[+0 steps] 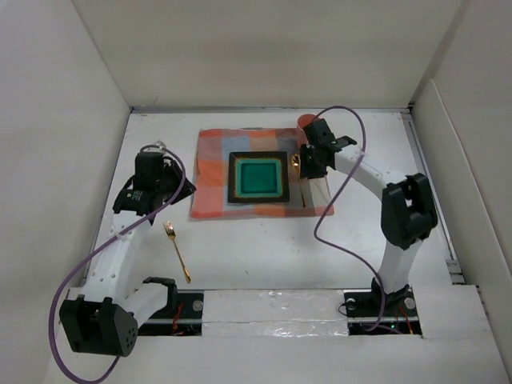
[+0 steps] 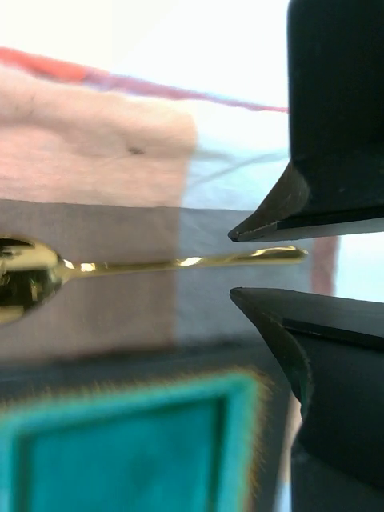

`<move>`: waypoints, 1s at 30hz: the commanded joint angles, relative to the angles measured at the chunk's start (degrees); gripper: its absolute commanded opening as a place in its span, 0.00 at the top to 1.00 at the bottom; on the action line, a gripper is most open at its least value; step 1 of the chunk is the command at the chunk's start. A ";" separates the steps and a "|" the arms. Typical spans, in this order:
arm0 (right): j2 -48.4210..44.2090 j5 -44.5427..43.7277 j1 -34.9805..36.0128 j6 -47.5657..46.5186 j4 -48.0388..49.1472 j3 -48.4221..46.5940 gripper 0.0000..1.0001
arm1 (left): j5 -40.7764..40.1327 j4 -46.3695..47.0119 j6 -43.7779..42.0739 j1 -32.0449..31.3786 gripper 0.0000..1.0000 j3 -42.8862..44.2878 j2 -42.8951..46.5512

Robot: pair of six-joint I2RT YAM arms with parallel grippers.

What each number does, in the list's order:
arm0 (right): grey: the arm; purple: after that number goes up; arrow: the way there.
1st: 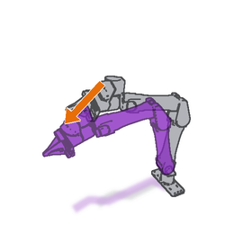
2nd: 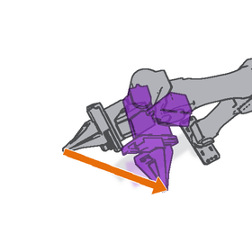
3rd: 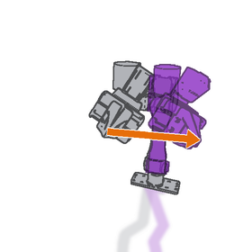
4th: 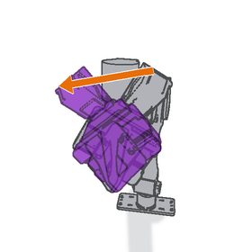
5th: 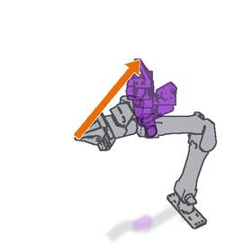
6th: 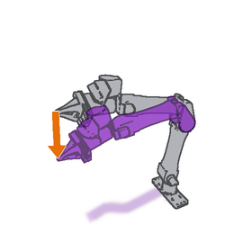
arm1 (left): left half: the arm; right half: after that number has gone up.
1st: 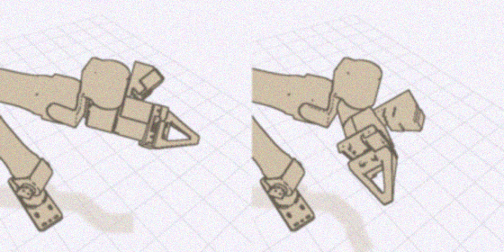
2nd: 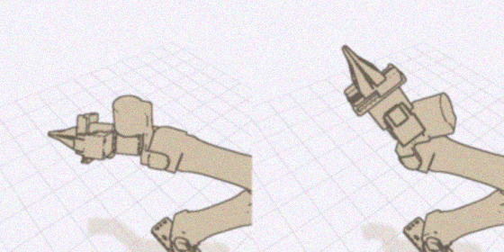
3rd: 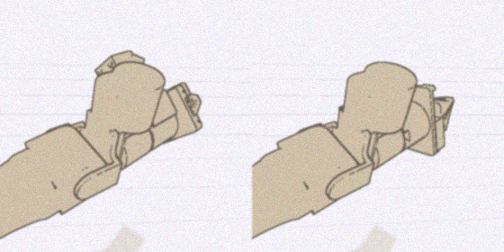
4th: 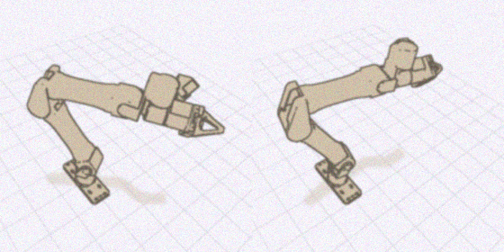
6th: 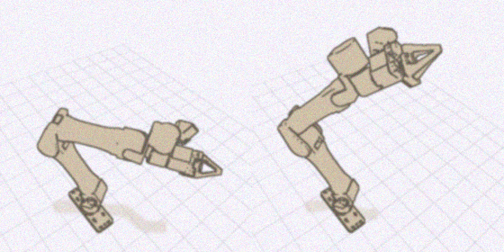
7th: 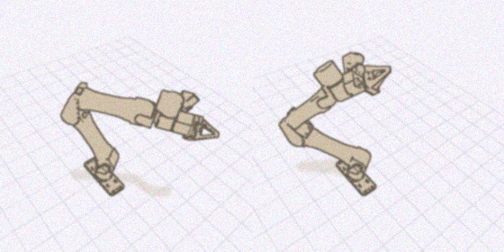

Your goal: Set the dinner table for one person

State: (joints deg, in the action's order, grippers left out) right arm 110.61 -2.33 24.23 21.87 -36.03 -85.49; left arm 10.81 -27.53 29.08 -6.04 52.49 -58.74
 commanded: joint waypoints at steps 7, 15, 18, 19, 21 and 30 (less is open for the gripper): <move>-26.64 5.84 6.45 2.30 6.85 14.53 0.64 | -17.13 -27.28 12.83 -0.11 0.77 -1.50 3.89; -38.61 14.89 7.59 2.65 12.47 25.98 0.63 | -17.40 -29.08 19.00 2.44 0.66 -5.29 6.46; -41.34 16.82 7.59 2.74 14.75 28.80 0.62 | -18.88 -26.97 19.96 2.44 0.63 -6.43 3.02; -42.13 17.44 7.59 2.83 13.89 29.15 0.63 | -19.76 -25.05 19.70 2.44 0.60 -7.39 2.06; -43.80 17.44 7.59 3.00 13.88 29.59 0.63 | -22.04 -24.42 19.35 2.44 0.59 -6.88 0.22; -49.87 16.83 5.83 2.22 10.55 25.21 0.62 | -18.97 -20.55 14.68 5.87 0.58 -7.14 -14.30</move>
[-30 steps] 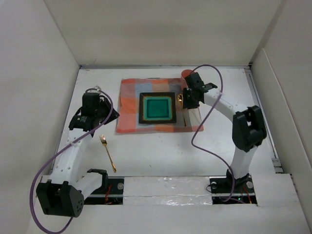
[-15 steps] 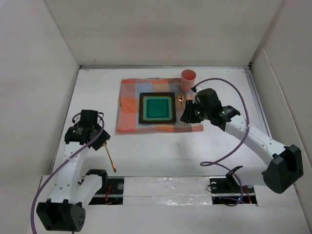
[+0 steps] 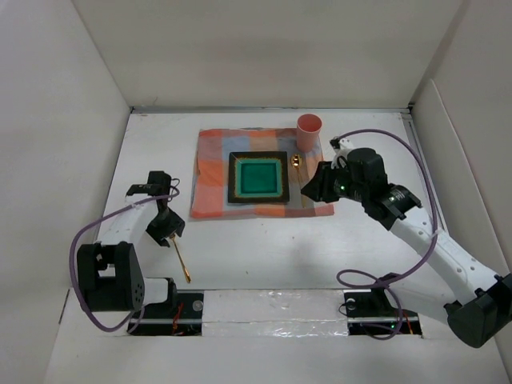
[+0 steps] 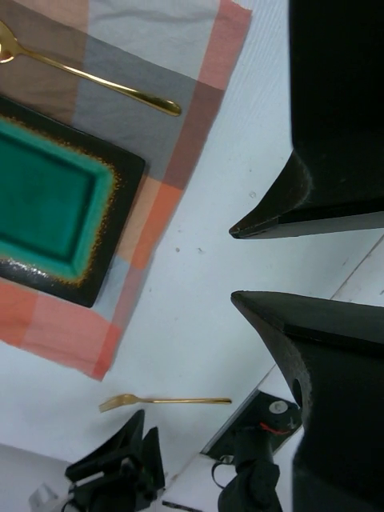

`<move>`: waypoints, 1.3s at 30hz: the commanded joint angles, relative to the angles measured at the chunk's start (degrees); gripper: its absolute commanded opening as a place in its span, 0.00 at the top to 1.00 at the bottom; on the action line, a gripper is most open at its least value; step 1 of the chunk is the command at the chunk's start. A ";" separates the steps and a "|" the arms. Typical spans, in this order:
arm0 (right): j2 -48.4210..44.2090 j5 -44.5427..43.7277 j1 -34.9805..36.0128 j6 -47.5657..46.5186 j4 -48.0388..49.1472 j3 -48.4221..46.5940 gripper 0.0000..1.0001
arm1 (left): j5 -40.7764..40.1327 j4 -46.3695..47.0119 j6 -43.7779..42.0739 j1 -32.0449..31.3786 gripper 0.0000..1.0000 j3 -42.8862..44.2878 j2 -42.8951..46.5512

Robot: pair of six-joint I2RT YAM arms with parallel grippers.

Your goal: Set the dinner table for one person

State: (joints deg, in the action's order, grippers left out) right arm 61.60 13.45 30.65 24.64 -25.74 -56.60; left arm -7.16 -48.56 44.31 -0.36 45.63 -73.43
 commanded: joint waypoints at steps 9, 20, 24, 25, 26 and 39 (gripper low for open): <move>-2.98 1.58 -3.67 -2.58 -4.32 -11.25 0.61 | -2.43 2.23 -1.42 -0.34 0.64 1.92 -9.10; 0.27 2.02 -6.74 -2.93 -6.78 -17.49 0.61 | -5.59 1.53 0.33 -2.63 0.70 2.71 -13.06; 1.94 2.01 -7.80 -3.29 -7.57 -19.95 0.61 | -6.11 1.88 0.68 -2.63 0.75 2.63 -12.79; 2.29 2.02 -8.41 -3.37 -7.57 -20.82 0.61 | -6.37 1.80 0.86 -2.63 0.82 2.71 -13.05; 2.38 2.19 -8.42 -3.37 -7.49 -21.53 0.61 | -6.81 2.15 1.47 -2.63 0.93 2.54 -12.79; 1.06 2.63 -12.37 -3.11 -6.61 -17.32 0.61 | -3.22 3.56 -0.63 -2.63 1.00 2.01 -3.05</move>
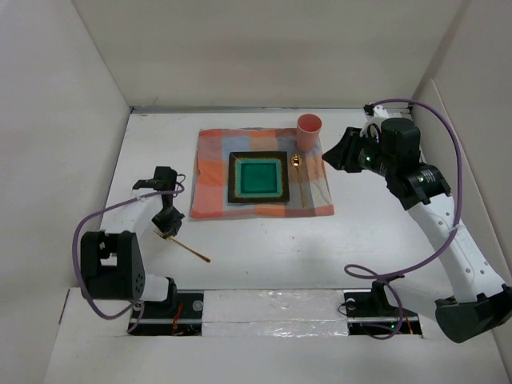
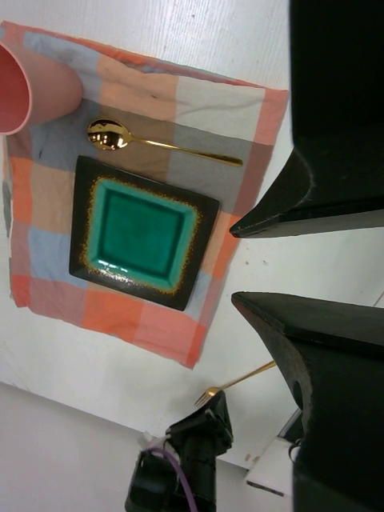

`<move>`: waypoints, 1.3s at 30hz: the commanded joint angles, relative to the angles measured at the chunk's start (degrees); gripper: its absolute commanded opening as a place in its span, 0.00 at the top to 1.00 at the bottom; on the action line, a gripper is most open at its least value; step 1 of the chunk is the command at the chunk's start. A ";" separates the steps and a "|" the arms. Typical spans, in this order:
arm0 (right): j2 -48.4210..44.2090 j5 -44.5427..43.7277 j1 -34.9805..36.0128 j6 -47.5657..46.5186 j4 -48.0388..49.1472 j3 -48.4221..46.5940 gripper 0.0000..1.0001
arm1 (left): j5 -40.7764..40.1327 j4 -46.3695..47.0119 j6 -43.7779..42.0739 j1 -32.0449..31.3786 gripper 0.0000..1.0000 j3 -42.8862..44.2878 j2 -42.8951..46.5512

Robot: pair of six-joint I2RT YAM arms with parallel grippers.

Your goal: Set the dinner table for one person

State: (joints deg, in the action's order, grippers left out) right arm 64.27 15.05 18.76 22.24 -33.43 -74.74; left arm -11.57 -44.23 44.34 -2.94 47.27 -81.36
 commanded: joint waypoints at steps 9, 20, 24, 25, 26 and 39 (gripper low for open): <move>2.26 5.43 -1.01 -0.44 2.05 0.38 0.61 | 4.62 -4.98 -5.85 -0.05 1.00 1.95 8.24; 2.70 4.38 -0.40 -1.85 2.05 0.82 0.61 | 5.79 -0.34 6.20 2.59 0.48 -4.38 9.91; 1.91 4.02 -0.40 -1.67 2.05 1.18 0.60 | 0.07 -0.77 6.55 2.59 0.54 -2.62 6.22; 1.74 3.76 -0.40 -1.76 2.05 1.09 0.60 | -1.07 -0.77 8.29 1.81 0.56 -2.18 5.26; 1.74 3.76 -0.40 -1.76 2.31 1.00 0.60 | -2.56 -0.69 9.01 1.80 0.57 -2.00 4.90; 4.28 3.32 -0.40 -2.11 0.47 -2.60 0.60 | 4.72 14.43 13.58 0.22 0.75 -14.48 7.61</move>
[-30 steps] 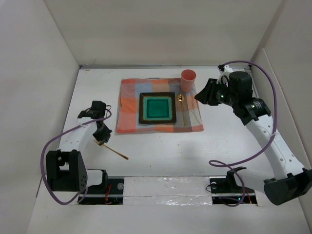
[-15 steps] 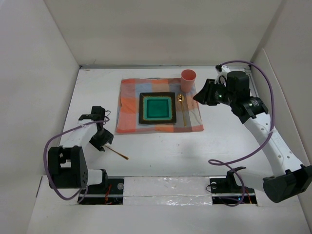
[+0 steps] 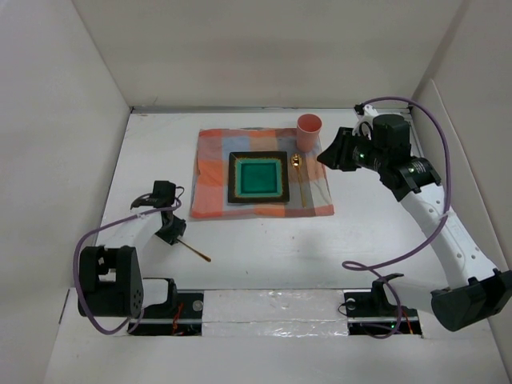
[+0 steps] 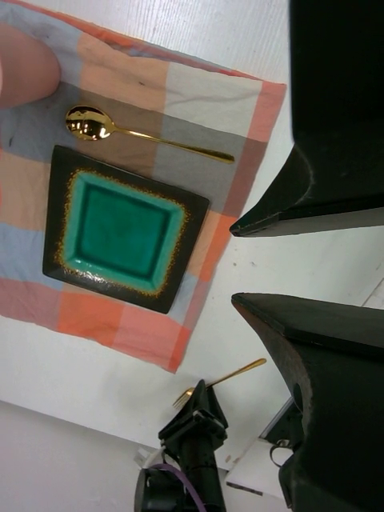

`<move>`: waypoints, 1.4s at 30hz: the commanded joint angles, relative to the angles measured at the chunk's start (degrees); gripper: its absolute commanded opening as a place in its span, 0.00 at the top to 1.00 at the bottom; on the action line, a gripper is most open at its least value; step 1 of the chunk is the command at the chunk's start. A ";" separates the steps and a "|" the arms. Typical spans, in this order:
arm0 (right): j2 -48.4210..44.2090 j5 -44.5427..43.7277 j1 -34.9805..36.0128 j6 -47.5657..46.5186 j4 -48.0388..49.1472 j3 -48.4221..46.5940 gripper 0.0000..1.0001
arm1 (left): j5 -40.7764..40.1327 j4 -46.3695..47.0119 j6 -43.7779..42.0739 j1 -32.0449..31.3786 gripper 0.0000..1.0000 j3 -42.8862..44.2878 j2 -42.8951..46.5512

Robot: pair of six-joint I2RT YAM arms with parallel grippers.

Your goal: Set the dinner table for one person

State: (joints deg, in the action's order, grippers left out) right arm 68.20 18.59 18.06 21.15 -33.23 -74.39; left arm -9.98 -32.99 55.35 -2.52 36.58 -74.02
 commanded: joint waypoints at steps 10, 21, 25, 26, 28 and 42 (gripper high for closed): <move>0.97 -1.36 0.30 -1.72 -0.52 -3.31 0.60 | 3.39 4.51 3.27 -0.20 0.91 -5.90 3.44; -0.27 -4.97 0.30 -2.25 -1.49 -3.66 0.60 | -0.66 -1.27 1.69 -1.43 1.00 -1.17 7.48; 0.35 -4.00 0.30 -2.25 -0.96 -3.04 0.60 | -0.57 -7.25 -1.47 -1.43 1.00 5.41 12.84; 0.61 -3.39 0.30 -2.08 -0.52 -2.95 0.60 | -1.87 -10.05 -2.43 -1.43 1.00 6.65 13.46; 1.23 -2.95 0.30 -1.90 -0.25 -2.87 0.60 | -2.67 -12.43 -6.02 -1.43 1.00 9.89 14.25; 4.57 -0.83 0.30 -0.41 1.59 -1.55 1.00 | -6.62 -9.72 -33.27 -5.89 1.00 45.58 -12.95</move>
State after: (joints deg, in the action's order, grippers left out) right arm 73.80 17.61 18.09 20.53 -34.96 -75.29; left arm -16.14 -44.23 31.68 -6.72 77.67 -81.32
